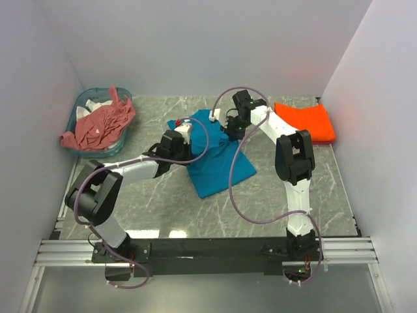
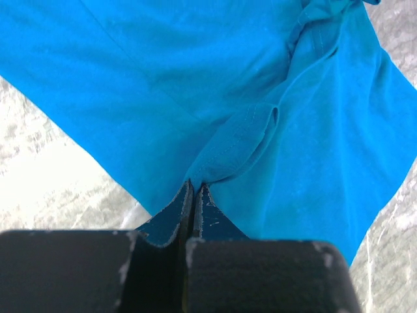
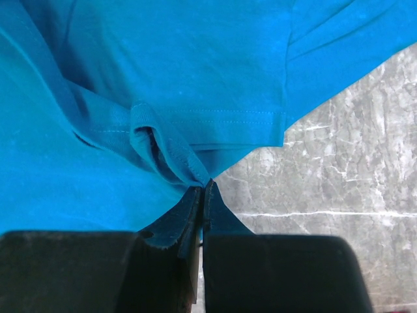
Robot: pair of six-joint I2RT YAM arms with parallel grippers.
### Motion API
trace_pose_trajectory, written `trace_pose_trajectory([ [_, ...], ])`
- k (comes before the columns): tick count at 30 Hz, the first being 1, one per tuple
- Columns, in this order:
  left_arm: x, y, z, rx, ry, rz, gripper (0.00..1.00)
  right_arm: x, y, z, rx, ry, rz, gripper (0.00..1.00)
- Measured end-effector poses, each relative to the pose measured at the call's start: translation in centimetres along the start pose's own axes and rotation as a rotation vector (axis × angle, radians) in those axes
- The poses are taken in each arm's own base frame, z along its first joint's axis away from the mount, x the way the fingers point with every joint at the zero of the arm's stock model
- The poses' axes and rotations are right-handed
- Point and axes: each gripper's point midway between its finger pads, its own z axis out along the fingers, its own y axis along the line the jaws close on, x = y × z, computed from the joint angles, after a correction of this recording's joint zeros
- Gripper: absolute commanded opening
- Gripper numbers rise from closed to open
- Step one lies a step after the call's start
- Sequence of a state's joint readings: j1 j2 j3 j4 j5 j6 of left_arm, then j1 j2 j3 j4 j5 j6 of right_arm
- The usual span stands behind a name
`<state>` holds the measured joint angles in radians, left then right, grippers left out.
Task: Fold and stack the t-shirts
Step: Fold the tshirt
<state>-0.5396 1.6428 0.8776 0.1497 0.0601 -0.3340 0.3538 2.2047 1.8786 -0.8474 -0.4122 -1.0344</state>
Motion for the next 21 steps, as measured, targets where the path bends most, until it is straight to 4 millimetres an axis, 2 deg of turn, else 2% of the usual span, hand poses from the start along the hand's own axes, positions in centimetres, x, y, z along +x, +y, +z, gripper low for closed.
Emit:
trace_pose_trajectory([
  [4, 0.0, 0.1, 0.2, -0.007, 0.005, -0.001, 0.01, 0.0, -0.2, 0.0, 0.012, 0.001, 0.014, 0.01],
  [5, 0.0, 0.2, 0.2, -0.009, 0.006, -0.002, 0.01, 0.0, -0.3, 0.0, 0.016, 0.001, 0.016, 0.05],
  [7, 0.0, 0.3, 0.3, -0.014, 0.005, -0.003, 0.08, -0.2, -0.5, 0.0, 0.027, -0.003, 0.025, 0.1],
  [8, 0.1, 0.5, 0.4, -0.021, 0.007, -0.004, 0.17, -0.3, -0.7, 0.0, 0.034, -0.007, 0.031, 0.19],
  [9, 0.1, 0.7, 0.5, -0.03, 0.009, -0.006, 0.4, -0.3, -0.9, 0.0, 0.043, -0.01, 0.041, 0.3],
  [10, 0.0, 0.9, 0.6, -0.039, 0.01, -0.007, 0.52, -0.4, -1.0, 0.1, 0.054, -0.013, 0.054, 0.41],
  [11, 0.1, 1.3, 0.7, -0.057, 0.013, -0.02, 0.62, -0.5, -1.4, 0.2, 0.071, -0.018, 0.062, 0.43],
  [14, -0.1, 2.6, 0.8, -0.123, 0.009, -0.051, 0.73, -0.7, -2.4, 0.6, 0.129, -0.036, 0.112, 0.53],
  [15, -0.4, 3.0, 0.7, -0.143, 0.002, -0.059, 0.84, -0.6, -2.7, 0.7, 0.147, -0.041, 0.133, 0.54],
  [18, -1.7, 3.9, 0.1, -0.194, -0.033, -0.064, 0.86, -0.5, -3.1, 0.6, 0.186, -0.057, 0.193, 0.56],
  [21, -4.3, 3.4, -2.1, -0.185, -0.097, -0.024, 0.86, -1.1, -2.8, -0.9, 0.176, -0.116, 0.221, 0.59],
])
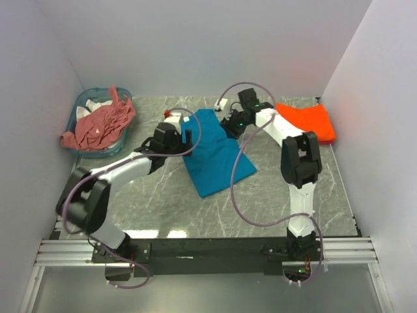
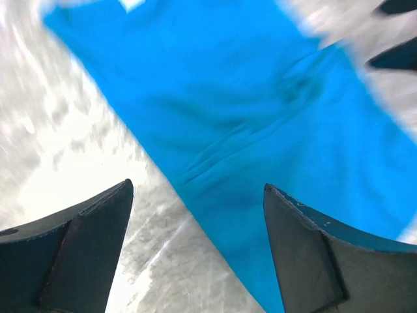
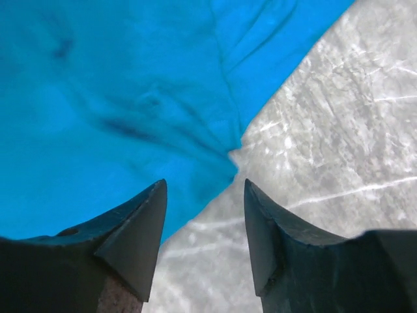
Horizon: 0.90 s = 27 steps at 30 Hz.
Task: Fold and stack the t-shirts
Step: Fold the tshirt
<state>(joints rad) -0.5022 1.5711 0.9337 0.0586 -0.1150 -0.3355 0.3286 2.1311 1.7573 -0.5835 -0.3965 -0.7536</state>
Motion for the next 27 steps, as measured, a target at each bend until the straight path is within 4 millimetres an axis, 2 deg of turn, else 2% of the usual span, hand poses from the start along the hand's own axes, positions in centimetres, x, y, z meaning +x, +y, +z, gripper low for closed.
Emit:
trace_pose_trajectory([
  [1, -1.1, -0.4, -0.8, 0.018, -0.029, 0.011, 0.86, -0.2, 0.2, -0.8, -0.018, -0.029, 0.002, 0.6],
  [3, -3.5, -1.4, -3.2, 0.071, -0.104, 0.059, 0.86, 0.0, 0.4, -3.8, -0.061, -0.101, -0.043, 0.64],
  [5, -4.8, -2.7, -5.5, 0.121, -0.167, 0.119, 0.85, 1.3, 0.7, -7.1, -0.095, -0.152, -0.117, 0.7],
  [7, -4.2, -5.2, -7.7, 0.191, -0.202, 0.233, 0.85, 3.6, 1.5, -10.5, -0.113, -0.177, -0.245, 0.71],
  [9, -1.7, -8.1, -9.0, 0.283, -0.186, 0.349, 0.84, 6.2, 3.0, -12.6, -0.128, -0.17, -0.354, 0.72],
  [12, 4.8, -11.8, -10.4, 0.415, -0.088, 0.546, 0.81, 8.8, 6.6, -12.5, -0.209, -0.157, -0.467, 0.72],
  [15, 11.2, -12.5, -11.0, 0.471, 0.049, 0.699, 0.79, 10.7, 9.3, -11.7, -0.298, -0.153, -0.523, 0.72],
  [17, 14.1, -12.4, -10.9, 0.473, 0.119, 0.774, 0.75, 11.2, 9.9, -11.7, -0.321, -0.155, -0.542, 0.72],
  [20, 16.2, -11.7, -10.3, 0.434, 0.178, 0.833, 0.73, 10.9, 10.1, -11.7, -0.327, -0.177, -0.568, 0.72],
  [27, 17.6, -9.4, -8.1, 0.299, 0.231, 0.893, 0.62, 10.8, 10.3, -11.4, -0.329, -0.196, -0.583, 0.72],
])
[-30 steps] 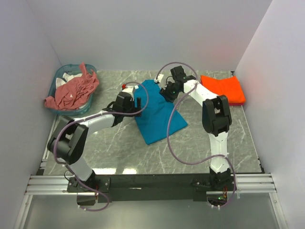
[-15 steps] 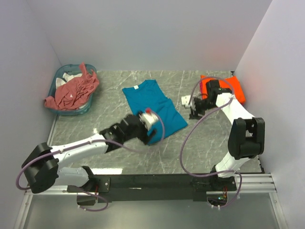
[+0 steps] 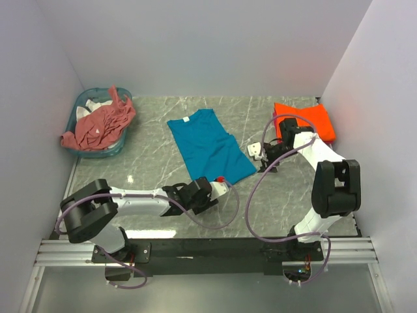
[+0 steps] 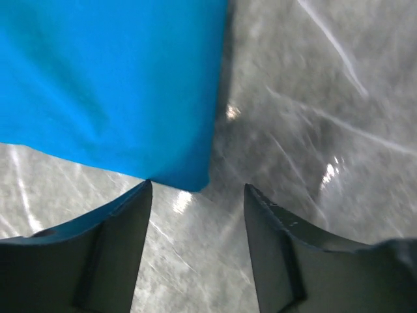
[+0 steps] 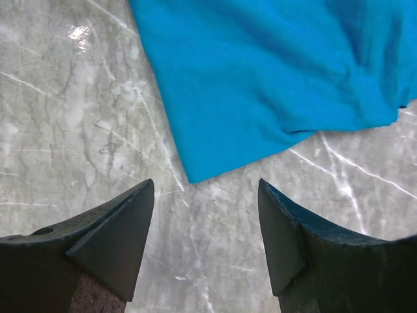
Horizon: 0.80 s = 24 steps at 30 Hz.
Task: Fold and stack the t-shirts
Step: Fold the tshirt
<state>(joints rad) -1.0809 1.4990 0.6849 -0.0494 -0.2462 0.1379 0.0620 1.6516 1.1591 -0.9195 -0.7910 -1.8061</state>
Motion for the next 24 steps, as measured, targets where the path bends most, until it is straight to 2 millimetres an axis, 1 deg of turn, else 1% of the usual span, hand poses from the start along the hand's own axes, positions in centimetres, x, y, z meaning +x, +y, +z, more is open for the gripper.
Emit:
trace_pose_trajectory([
  [1, -0.2, 0.2, 0.2, -0.013, -0.003, -0.002, 0.61, 0.1, 0.2, 0.2, -0.004, 0.0, -0.002, 0.71],
  [3, -0.5, 0.6, 0.5, -0.036, -0.004, -0.003, 0.53, 0.3, 0.7, 0.6, -0.015, 0.007, -0.003, 0.71],
  [7, -0.1, 1.2, 0.9, -0.083, 0.011, -0.005, 0.37, 0.5, 1.4, 1.9, -0.045, 0.034, -0.039, 0.7],
  [8, 0.0, 1.4, 0.9, -0.093, 0.014, -0.006, 0.3, 0.5, 1.6, 2.3, -0.054, 0.042, -0.052, 0.7],
  [10, 0.1, 1.5, 1.0, -0.105, 0.018, -0.009, 0.26, 0.7, 2.0, 3.1, -0.069, 0.062, -0.076, 0.69],
  [11, 0.1, 1.6, 1.0, -0.11, 0.018, -0.011, 0.15, 0.7, 2.2, 3.5, -0.079, 0.074, -0.089, 0.69],
  [15, 0.5, 1.6, 1.1, -0.119, 0.016, -0.028, 0.03, 1.1, 2.6, 4.8, -0.099, 0.12, -0.134, 0.68],
  [16, 0.7, 1.6, 1.1, -0.119, 0.017, -0.028, 0.01, 1.2, 2.6, 5.0, -0.097, 0.134, -0.142, 0.68],
  [20, 0.7, 1.6, 1.1, -0.122, 0.01, -0.029, 0.0, 1.7, 1.8, 5.8, -0.083, 0.18, -0.168, 0.65],
  [23, 0.6, 1.5, 1.1, -0.121, 0.004, -0.03, 0.0, 2.2, 1.2, 6.3, -0.071, 0.208, -0.173, 0.58],
  [24, 0.6, 1.5, 1.0, -0.12, 0.002, -0.03, 0.0, 2.5, 1.1, 6.4, -0.071, 0.215, -0.17, 0.5],
])
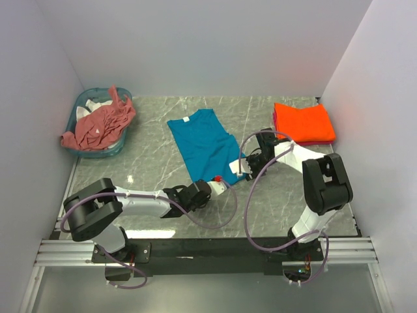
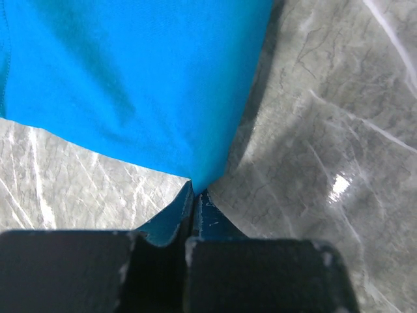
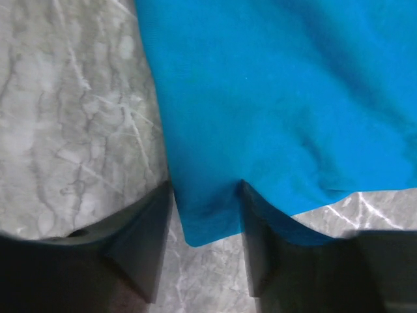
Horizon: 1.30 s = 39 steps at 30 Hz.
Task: Fold and stack the t-shirts
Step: Fold the tshirt
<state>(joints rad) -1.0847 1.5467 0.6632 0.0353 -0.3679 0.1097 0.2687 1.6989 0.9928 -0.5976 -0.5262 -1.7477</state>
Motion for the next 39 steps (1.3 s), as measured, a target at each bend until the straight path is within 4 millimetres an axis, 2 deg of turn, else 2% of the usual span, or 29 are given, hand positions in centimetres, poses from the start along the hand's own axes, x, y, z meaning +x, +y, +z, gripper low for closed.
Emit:
trace_pose_trajectory([
  [2, -0.1, 0.0, -0.2, 0.001, -0.008, -0.002, 0.0, 0.2, -0.1, 0.2, -0.003, 0.008, 0.007, 0.4],
  [5, -0.3, 0.1, -0.5, 0.003, -0.023, -0.006, 0.0, 0.4, -0.1, 0.3, -0.005, 0.017, 0.014, 0.08],
  [7, -0.4, 0.1, -0.7, 0.003, -0.032, -0.008, 0.0, 0.5, -0.1, 0.3, -0.007, 0.019, 0.023, 0.01],
  [11, -0.7, -0.4, -1.1, 0.022, -0.05, -0.003, 0.0, 0.4, 0.1, 0.4, -0.014, 0.017, 0.025, 0.0],
  [15, -1.1, -2.4, -1.9, 0.076, -0.063, 0.049, 0.0, -0.2, 1.3, -0.1, -0.046, 0.0, 0.046, 0.0],
  [20, -2.3, -6.9, -3.9, 0.209, -0.066, 0.145, 0.0, -2.1, 4.5, -3.0, -0.062, -0.028, 0.064, 0.0],
  [22, -2.8, -8.0, -4.5, 0.247, -0.072, 0.158, 0.0, -2.7, 5.7, -4.4, -0.054, -0.04, 0.074, 0.0],
  [26, -2.9, -9.4, -5.3, 0.293, -0.062, 0.154, 0.0, -3.5, 8.4, -6.3, -0.041, -0.051, 0.089, 0.0],
  [31, -2.2, -10.2, -5.8, 0.314, -0.035, 0.129, 0.01, -4.2, 11.3, -6.3, -0.071, -0.064, 0.107, 0.0],
  [33, -1.9, -10.4, -5.8, 0.315, -0.02, 0.113, 0.17, -4.1, 11.8, -6.0, -0.087, -0.068, 0.118, 0.0],
  [34, -1.8, -10.5, -5.8, 0.315, -0.012, 0.106, 0.31, -4.0, 11.9, -5.8, -0.092, -0.069, 0.123, 0.0],
  [38, -1.6, -11.1, -6.1, 0.316, 0.008, 0.069, 0.6, -3.8, 12.2, -5.3, -0.106, -0.072, 0.138, 0.0],
  [39, -1.6, -11.2, -6.2, 0.318, 0.005, 0.068, 0.61, -3.8, 12.2, -5.3, -0.11, -0.073, 0.142, 0.0],
])
